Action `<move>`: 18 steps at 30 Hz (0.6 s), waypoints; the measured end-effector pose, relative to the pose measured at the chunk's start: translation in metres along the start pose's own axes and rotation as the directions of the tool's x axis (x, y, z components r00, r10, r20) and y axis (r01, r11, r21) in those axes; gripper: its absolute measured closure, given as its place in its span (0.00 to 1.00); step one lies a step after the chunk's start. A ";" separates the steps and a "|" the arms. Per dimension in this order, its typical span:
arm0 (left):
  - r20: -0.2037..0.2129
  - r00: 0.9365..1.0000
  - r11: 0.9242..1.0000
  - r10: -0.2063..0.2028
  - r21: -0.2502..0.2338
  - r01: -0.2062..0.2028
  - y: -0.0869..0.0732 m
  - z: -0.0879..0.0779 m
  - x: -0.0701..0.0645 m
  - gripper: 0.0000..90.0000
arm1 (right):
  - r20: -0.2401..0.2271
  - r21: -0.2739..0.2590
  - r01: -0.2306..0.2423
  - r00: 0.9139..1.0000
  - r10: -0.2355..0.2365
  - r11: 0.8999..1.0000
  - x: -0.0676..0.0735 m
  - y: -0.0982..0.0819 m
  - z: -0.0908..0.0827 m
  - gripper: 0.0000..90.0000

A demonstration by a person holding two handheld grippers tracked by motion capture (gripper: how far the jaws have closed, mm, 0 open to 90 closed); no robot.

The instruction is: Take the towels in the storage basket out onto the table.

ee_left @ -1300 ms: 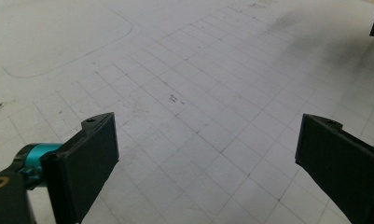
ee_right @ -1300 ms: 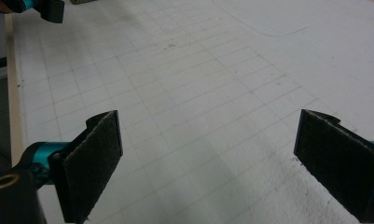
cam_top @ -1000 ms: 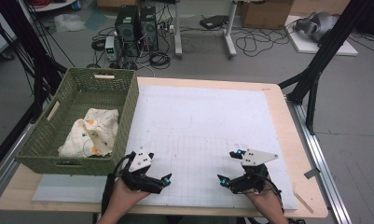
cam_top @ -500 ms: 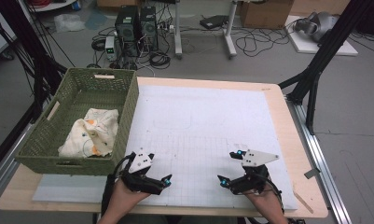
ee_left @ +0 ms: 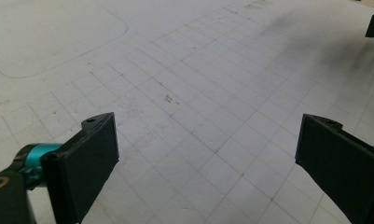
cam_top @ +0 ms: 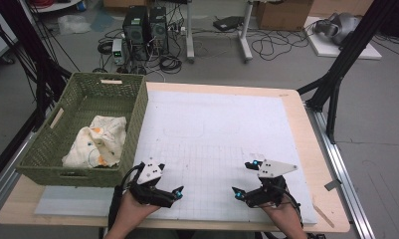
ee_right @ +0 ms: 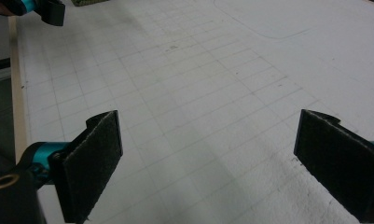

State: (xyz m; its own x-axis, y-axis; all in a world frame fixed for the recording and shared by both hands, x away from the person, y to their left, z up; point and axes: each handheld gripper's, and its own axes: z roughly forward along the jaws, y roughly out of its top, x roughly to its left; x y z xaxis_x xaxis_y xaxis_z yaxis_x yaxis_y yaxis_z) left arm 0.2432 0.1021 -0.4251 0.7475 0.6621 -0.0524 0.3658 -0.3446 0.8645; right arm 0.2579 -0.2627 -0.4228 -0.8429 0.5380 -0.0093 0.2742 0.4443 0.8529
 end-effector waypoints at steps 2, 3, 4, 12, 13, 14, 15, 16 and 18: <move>0.001 1.000 1.000 -0.001 -0.002 0.001 0.000 0.000 0.000 0.07 | 0.001 0.000 0.001 1.000 -0.001 1.000 0.000 0.000 0.000 0.08; 0.003 1.000 1.000 -0.002 -0.003 0.002 0.000 -0.001 0.000 0.07 | 0.000 -0.001 0.000 1.000 0.000 1.000 0.000 0.000 0.000 0.08; 0.003 1.000 1.000 -0.003 -0.004 0.003 0.000 -0.001 0.000 0.07 | 0.000 -0.001 0.000 1.000 0.000 1.000 0.000 0.000 0.000 0.08; 0.025 1.000 1.000 -0.007 -0.016 0.007 0.004 -0.003 -0.004 0.07 | 0.001 -0.003 0.001 1.000 -0.001 1.000 0.000 0.000 0.000 0.08; 0.025 1.000 1.000 -0.007 -0.016 0.007 0.004 -0.003 -0.004 0.07 | 0.001 -0.003 0.001 1.000 -0.001 1.000 0.000 0.000 0.000 0.08; 0.029 1.000 1.000 -0.007 -0.018 0.007 0.005 -0.003 -0.005 0.07 | 0.002 -0.002 0.003 1.000 -0.003 1.000 0.000 0.000 0.000 0.08; 0.034 0.999 1.000 -0.004 -0.019 0.004 0.007 -0.003 -0.006 0.07 | 0.002 -0.002 0.002 1.000 -0.002 1.000 0.000 0.000 0.000 0.08; 0.038 0.999 1.000 -0.001 -0.021 0.002 0.008 -0.004 -0.007 0.07 | 0.001 -0.002 0.000 1.000 0.000 1.000 0.000 0.000 0.000 0.08; 0.051 0.999 1.000 0.005 -0.024 -0.003 0.012 -0.006 -0.008 0.08 | 0.002 -0.004 0.000 1.000 0.000 1.000 0.000 0.000 0.000 0.08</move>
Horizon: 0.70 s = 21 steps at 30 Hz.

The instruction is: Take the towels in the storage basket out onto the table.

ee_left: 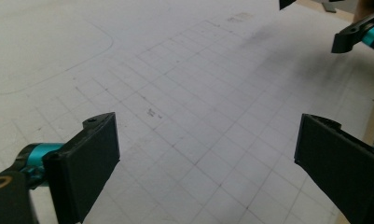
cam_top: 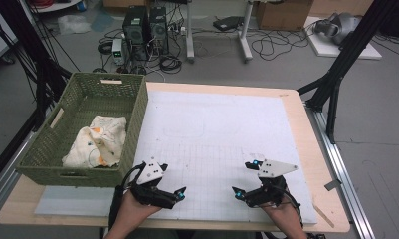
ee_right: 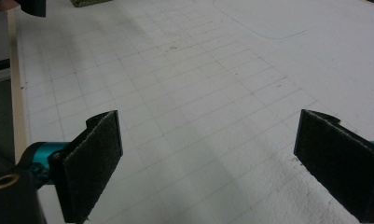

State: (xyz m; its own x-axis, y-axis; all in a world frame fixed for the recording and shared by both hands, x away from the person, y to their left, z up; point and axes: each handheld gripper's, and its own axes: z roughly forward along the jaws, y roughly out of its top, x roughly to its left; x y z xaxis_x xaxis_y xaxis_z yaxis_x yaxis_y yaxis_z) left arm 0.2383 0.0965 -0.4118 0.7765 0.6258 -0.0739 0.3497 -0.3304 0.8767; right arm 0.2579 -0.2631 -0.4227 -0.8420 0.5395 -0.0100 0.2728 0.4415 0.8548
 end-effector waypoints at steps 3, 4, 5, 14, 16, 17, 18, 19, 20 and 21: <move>0.013 1.000 1.000 0.001 -0.010 -0.001 0.005 -0.003 -0.001 0.08 | 0.001 -0.001 -0.003 1.000 0.003 1.000 0.000 0.000 0.000 0.08; 0.020 1.000 1.000 0.003 -0.015 -0.003 0.009 -0.005 0.000 0.09 | 0.001 -0.001 -0.003 1.000 0.003 1.000 0.000 0.000 0.000 0.08; 0.027 1.000 1.000 0.003 -0.018 -0.002 0.011 -0.007 0.000 0.09 | 0.002 0.000 -0.003 1.000 0.003 1.000 -0.001 0.000 0.000 0.08; 0.107 0.994 0.999 0.004 -0.035 0.000 0.031 -0.018 0.003 0.12 | 0.005 -0.005 -0.002 1.000 0.002 1.000 -0.001 0.000 0.000 0.08; 0.125 0.992 0.999 0.018 -0.038 -0.014 0.036 -0.021 0.004 0.15 | 0.003 -0.004 -0.009 1.000 0.009 1.000 -0.001 0.000 -0.001 0.08; 0.129 0.991 0.999 0.024 -0.039 -0.020 0.039 -0.022 0.005 0.16 | 0.005 -0.007 -0.009 1.000 0.009 1.000 -0.001 0.000 -0.001 0.08; 0.135 0.990 0.999 0.031 -0.040 -0.025 0.042 -0.024 0.007 0.16 | 0.005 -0.007 -0.004 1.000 0.004 1.000 -0.002 0.000 -0.001 0.08; 0.135 0.990 0.999 0.031 -0.040 -0.025 0.042 -0.024 0.007 0.16 | 0.005 -0.007 -0.004 1.000 0.004 1.000 -0.002 0.000 -0.001 0.08; 0.143 0.989 0.999 0.029 -0.043 -0.023 0.045 -0.026 0.009 0.16 | 0.007 -0.009 -0.004 1.000 0.004 1.000 -0.002 0.000 -0.001 0.08; 0.148 0.988 0.999 0.035 -0.043 -0.029 0.048 -0.028 0.011 0.16 | 0.005 -0.010 -0.005 1.000 0.006 1.000 -0.002 0.000 -0.001 0.08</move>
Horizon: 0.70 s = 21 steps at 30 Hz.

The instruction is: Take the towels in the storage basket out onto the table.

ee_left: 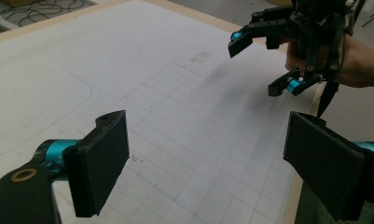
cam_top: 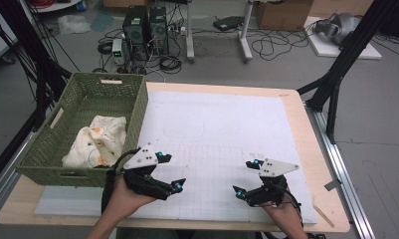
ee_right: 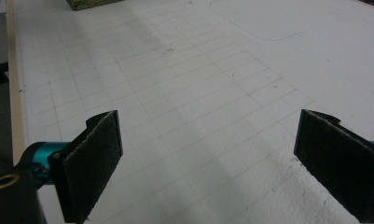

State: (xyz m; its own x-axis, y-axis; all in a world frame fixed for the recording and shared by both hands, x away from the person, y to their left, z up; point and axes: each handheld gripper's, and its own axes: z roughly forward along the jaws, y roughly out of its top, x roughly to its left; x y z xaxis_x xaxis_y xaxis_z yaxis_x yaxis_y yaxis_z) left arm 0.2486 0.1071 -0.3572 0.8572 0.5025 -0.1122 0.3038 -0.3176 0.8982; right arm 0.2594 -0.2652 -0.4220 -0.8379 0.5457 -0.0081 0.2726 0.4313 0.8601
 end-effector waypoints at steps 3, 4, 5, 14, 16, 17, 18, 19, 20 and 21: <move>0.013 1.000 1.000 0.012 0.008 -0.012 0.007 -0.006 0.006 0.17 | -0.001 0.000 0.000 1.000 0.000 1.000 0.000 0.000 0.000 0.08; 0.025 1.000 1.000 0.012 0.007 -0.012 0.010 -0.010 0.009 0.17 | -0.001 0.000 0.000 1.000 0.000 1.000 0.000 0.000 0.000 0.08; 0.027 1.000 1.000 0.015 0.009 -0.015 0.012 -0.012 0.012 0.17 | -0.003 0.000 -0.003 1.000 0.003 1.000 0.000 0.000 0.000 0.08; 0.048 0.998 0.999 0.037 0.015 -0.037 0.026 -0.037 0.034 0.19 | -0.002 0.002 -0.002 1.000 0.002 1.000 -0.001 0.000 0.001 0.08; 0.047 0.998 0.999 0.043 0.016 -0.044 0.027 -0.040 0.038 0.20 | -0.002 0.001 -0.001 1.000 0.001 1.000 -0.001 0.000 0.001 0.08; 0.043 0.998 0.998 0.053 0.022 -0.054 0.028 -0.043 0.040 0.20 | -0.002 0.000 -0.002 1.000 0.002 1.000 -0.001 0.000 0.001 0.08; 0.040 0.998 0.998 0.058 0.025 -0.059 0.029 -0.046 0.044 0.20 | -0.002 0.001 0.000 1.000 0.000 1.000 -0.001 0.000 0.001 0.08; 0.040 0.998 0.998 0.058 0.025 -0.059 0.029 -0.046 0.044 0.20 | -0.002 0.001 0.000 1.000 0.000 1.000 -0.001 0.000 0.001 0.08; 0.039 0.998 0.998 0.058 0.026 -0.059 0.030 -0.050 0.048 0.20 | -0.002 0.003 0.000 1.000 0.000 1.000 -0.001 0.000 0.001 0.08; 0.039 0.998 0.998 0.058 0.026 -0.059 0.030 -0.050 0.048 0.21 | -0.002 0.003 0.000 1.000 0.000 1.000 -0.001 0.000 0.001 0.08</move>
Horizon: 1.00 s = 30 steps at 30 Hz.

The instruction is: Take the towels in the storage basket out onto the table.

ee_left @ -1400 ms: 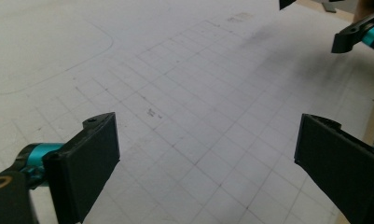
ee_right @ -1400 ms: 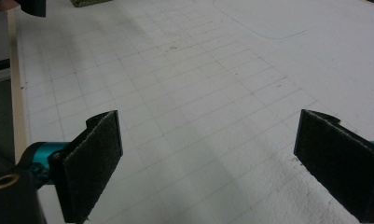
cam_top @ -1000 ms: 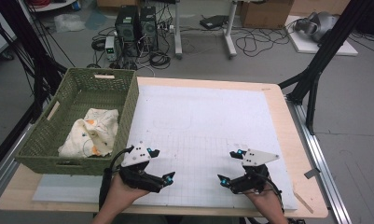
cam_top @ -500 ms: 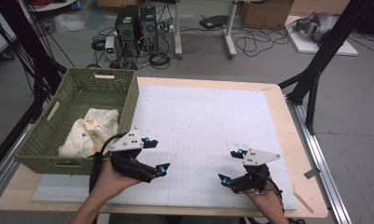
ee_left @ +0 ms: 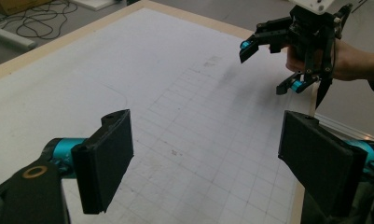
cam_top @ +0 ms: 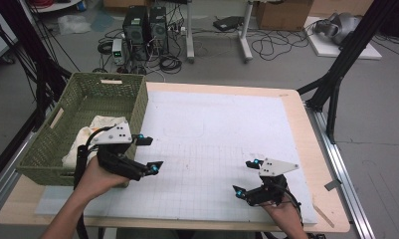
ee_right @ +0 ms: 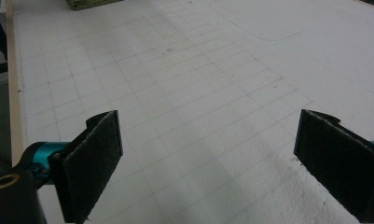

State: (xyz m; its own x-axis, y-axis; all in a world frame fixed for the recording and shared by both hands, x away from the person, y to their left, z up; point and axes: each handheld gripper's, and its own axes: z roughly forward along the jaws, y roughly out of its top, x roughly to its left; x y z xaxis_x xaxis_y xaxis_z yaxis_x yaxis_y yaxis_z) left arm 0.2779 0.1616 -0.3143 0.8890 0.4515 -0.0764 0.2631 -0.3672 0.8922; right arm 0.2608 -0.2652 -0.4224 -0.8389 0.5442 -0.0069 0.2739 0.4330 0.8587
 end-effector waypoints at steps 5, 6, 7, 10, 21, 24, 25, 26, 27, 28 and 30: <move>-0.008 1.000 1.000 -0.001 0.007 0.001 0.003 -0.008 0.010 0.21 | 0.000 0.000 -0.002 1.000 0.002 1.000 0.000 0.000 0.000 0.08; -0.012 1.000 1.000 -0.002 0.009 0.003 0.003 -0.010 0.012 0.21 | 0.000 0.000 -0.002 1.000 0.002 1.000 0.000 0.000 0.000 0.08; -0.016 1.000 1.000 -0.002 0.012 0.003 0.004 -0.012 0.015 0.21 | 0.000 0.000 -0.001 1.000 0.001 1.000 0.000 0.000 0.000 0.08; -0.024 1.000 1.000 -0.011 0.013 0.011 0.003 -0.018 0.024 0.23 | 0.000 0.000 -0.006 1.000 0.006 1.000 0.000 0.000 0.000 0.08; -0.049 0.998 0.999 -0.041 0.016 0.042 -0.004 -0.040 0.046 0.24 | -0.002 0.000 -0.007 1.000 0.007 1.000 -0.001 0.000 0.000 0.08; -0.057 0.997 0.999 -0.051 0.013 0.052 -0.007 -0.047 0.052 0.24 | 0.001 0.000 -0.005 1.000 0.005 1.000 -0.001 0.000 0.000 0.08; -0.061 0.997 0.998 -0.054 0.015 0.055 -0.008 -0.049 0.054 0.24 | -0.002 0.000 -0.006 1.000 0.006 1.000 -0.001 0.000 0.000 0.08; -0.068 0.996 0.998 -0.056 0.018 0.057 -0.009 -0.051 0.057 0.24 | 0.000 -0.001 -0.006 1.000 0.006 1.000 -0.001 0.000 0.000 0.08; -0.070 0.996 0.998 -0.063 0.016 0.064 -0.011 -0.053 0.059 0.24 | -0.001 0.000 -0.008 1.000 0.008 1.000 -0.001 0.000 0.000 0.08; -0.073 0.995 0.998 -0.065 0.019 0.066 -0.012 -0.055 0.061 0.24 | -0.001 0.000 -0.008 1.000 0.008 1.000 -0.001 0.000 0.000 0.08; -0.091 0.993 0.997 -0.073 0.023 0.076 -0.014 -0.058 0.065 0.24 | 0.000 0.001 -0.004 1.000 0.004 1.000 -0.001 0.000 0.000 0.08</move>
State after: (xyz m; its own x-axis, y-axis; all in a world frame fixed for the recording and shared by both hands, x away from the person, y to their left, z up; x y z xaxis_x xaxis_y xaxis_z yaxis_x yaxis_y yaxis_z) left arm 0.3102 0.2437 -0.3062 0.8297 0.5490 -0.1010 0.3381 -0.3502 0.8735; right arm 0.2620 -0.2659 -0.4226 -0.8380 0.5457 -0.0030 0.2780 0.4316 0.8582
